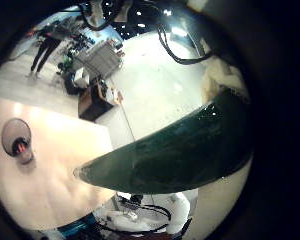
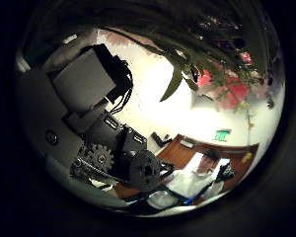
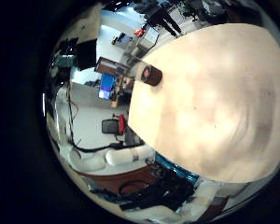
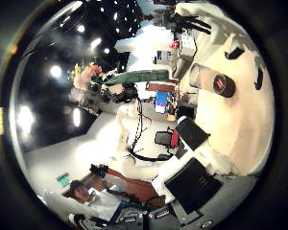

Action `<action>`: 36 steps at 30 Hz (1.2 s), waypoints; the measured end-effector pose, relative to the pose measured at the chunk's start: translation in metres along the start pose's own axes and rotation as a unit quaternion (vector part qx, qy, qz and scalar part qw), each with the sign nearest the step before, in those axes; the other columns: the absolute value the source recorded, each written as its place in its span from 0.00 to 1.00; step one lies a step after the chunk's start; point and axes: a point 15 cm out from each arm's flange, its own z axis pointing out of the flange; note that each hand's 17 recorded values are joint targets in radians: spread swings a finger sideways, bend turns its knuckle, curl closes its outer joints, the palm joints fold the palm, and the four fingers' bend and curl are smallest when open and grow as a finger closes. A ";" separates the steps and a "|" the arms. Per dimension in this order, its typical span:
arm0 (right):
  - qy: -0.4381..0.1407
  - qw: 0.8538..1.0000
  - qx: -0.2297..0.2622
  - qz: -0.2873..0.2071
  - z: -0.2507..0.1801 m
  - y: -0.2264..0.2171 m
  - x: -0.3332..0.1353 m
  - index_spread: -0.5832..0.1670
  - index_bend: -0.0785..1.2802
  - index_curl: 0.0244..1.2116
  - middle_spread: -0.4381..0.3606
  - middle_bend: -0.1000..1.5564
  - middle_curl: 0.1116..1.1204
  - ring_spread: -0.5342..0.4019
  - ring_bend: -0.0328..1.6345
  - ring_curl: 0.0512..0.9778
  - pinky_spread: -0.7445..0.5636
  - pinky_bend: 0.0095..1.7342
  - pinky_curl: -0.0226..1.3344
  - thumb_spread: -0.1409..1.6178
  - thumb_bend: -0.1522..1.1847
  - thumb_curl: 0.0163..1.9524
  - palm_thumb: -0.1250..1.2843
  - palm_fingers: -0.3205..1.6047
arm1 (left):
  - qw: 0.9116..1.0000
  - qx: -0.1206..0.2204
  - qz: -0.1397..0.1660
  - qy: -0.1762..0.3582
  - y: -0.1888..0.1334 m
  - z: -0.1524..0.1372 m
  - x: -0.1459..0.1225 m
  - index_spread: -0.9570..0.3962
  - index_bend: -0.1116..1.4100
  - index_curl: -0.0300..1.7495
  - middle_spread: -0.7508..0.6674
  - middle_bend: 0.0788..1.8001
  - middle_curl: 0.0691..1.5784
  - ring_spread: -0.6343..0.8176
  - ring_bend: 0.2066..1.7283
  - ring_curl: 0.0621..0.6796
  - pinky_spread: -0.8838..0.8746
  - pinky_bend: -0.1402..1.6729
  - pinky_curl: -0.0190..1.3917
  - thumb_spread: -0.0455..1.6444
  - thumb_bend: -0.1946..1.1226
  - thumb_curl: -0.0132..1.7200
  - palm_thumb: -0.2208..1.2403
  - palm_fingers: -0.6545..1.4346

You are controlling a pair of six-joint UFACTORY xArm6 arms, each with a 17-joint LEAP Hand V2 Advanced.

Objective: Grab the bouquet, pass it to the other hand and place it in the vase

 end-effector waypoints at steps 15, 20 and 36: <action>-0.001 1.000 0.007 0.009 -0.005 -0.003 0.008 0.24 0.24 0.31 0.52 0.30 0.25 0.66 0.45 0.31 0.87 0.46 0.44 0.66 0.10 0.28 0.64 0.18 | 0.989 0.071 0.063 -0.111 -0.012 -0.062 -0.014 0.17 0.56 0.67 0.15 0.64 0.63 0.17 0.91 0.86 0.19 0.79 0.68 0.66 0.20 0.44 0.85 0.77; -0.004 1.000 0.008 0.012 -0.005 -0.003 0.009 0.24 0.20 0.30 0.53 0.27 0.24 0.68 0.43 0.28 0.91 0.43 0.40 0.66 0.10 0.27 0.64 0.20 | 0.989 0.075 0.054 -0.111 -0.009 -0.065 -0.025 0.16 0.54 0.70 0.15 0.63 0.63 0.17 0.91 0.85 0.19 0.78 0.69 0.67 0.18 0.45 0.86 0.77; -0.003 1.000 0.009 0.011 -0.006 -0.003 0.008 0.24 0.18 0.25 0.53 0.22 0.22 0.71 0.39 0.23 0.93 0.39 0.33 0.66 0.10 0.26 0.65 0.24 | 0.994 0.066 0.018 -0.089 -0.011 -0.056 -0.060 0.14 0.49 0.75 0.14 0.62 0.64 0.17 0.90 0.83 0.18 0.76 0.72 0.67 0.15 0.47 0.87 0.79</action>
